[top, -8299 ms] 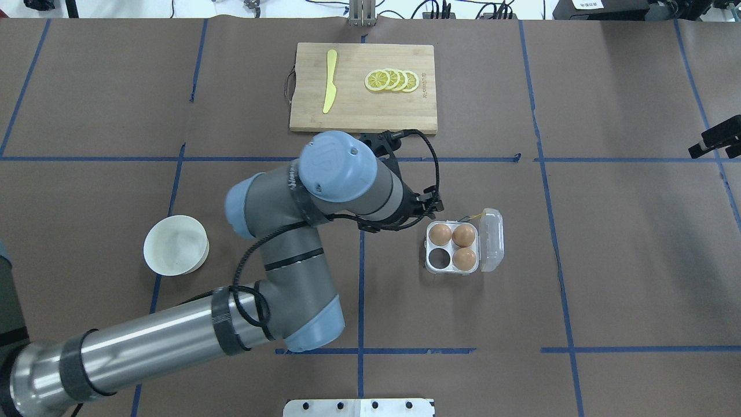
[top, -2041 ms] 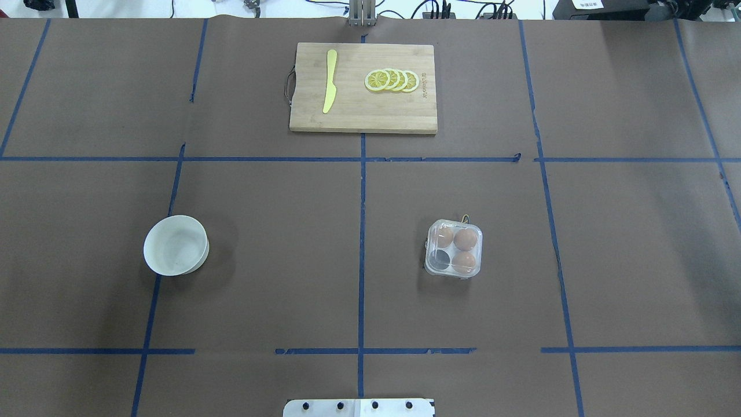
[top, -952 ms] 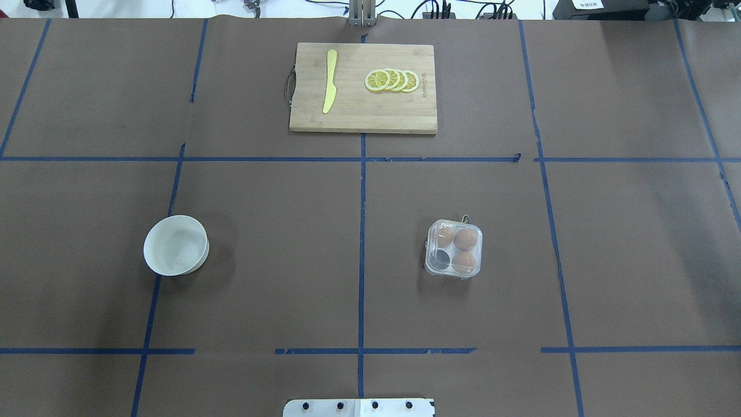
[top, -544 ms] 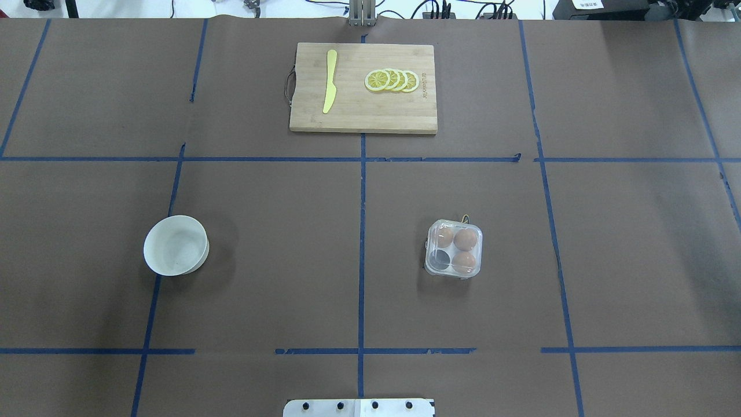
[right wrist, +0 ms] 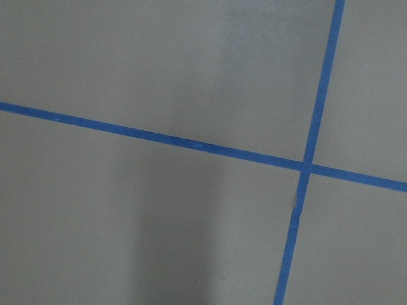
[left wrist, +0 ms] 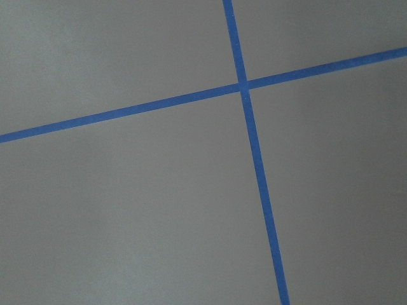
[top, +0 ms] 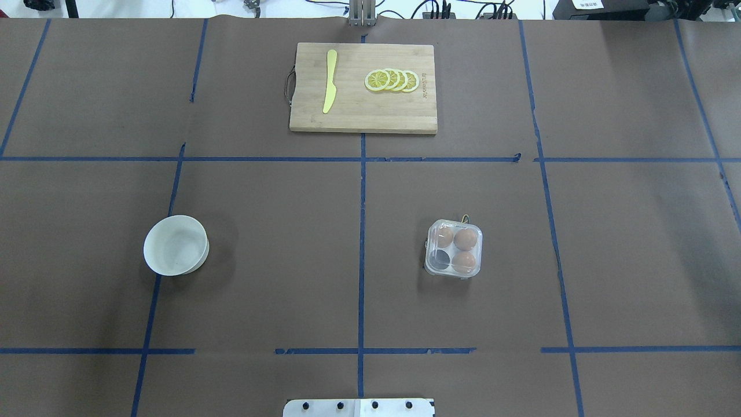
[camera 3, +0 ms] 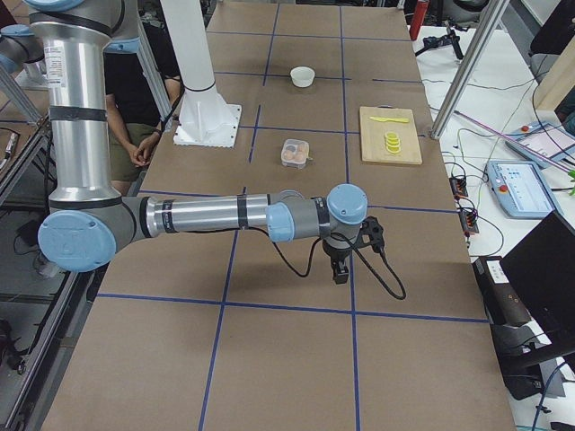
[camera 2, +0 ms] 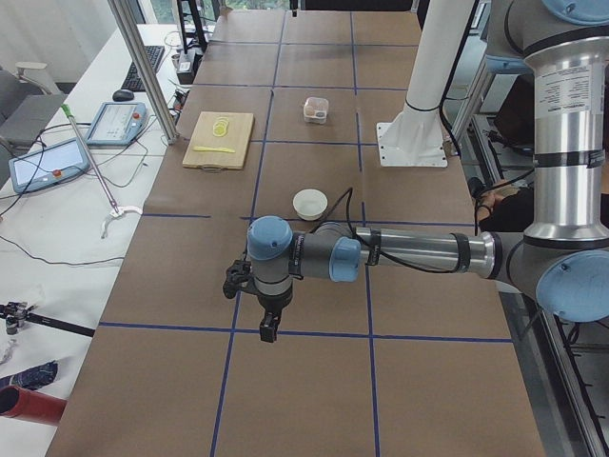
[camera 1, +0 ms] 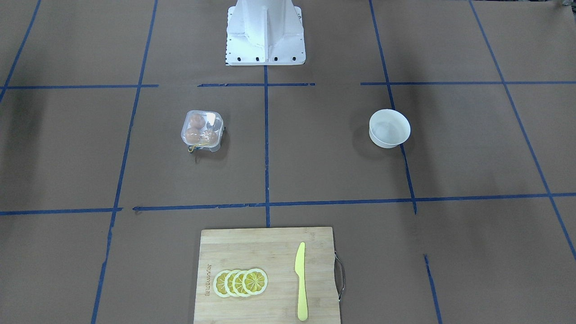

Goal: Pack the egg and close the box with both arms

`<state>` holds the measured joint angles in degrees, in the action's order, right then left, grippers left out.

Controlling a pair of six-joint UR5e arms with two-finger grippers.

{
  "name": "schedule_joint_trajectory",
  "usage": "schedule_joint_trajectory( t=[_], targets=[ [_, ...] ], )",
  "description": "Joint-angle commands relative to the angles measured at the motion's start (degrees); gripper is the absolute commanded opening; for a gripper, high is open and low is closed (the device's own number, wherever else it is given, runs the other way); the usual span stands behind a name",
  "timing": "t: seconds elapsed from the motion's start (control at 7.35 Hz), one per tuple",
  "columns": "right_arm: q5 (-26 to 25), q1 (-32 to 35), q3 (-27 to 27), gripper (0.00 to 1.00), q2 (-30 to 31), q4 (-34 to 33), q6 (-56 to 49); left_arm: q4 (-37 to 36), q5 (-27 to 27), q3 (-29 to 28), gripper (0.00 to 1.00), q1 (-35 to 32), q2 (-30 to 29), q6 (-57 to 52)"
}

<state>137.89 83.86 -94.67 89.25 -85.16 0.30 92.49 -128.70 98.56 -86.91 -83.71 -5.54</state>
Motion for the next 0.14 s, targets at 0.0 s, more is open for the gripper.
schedule_joint_trajectory(
  t=[0.0],
  targets=[
    [0.09,0.16,-0.34,1.00,0.31,0.08,-0.04,-0.12,-0.15,0.14,1.00,-0.19,0.13,0.00]
  ],
)
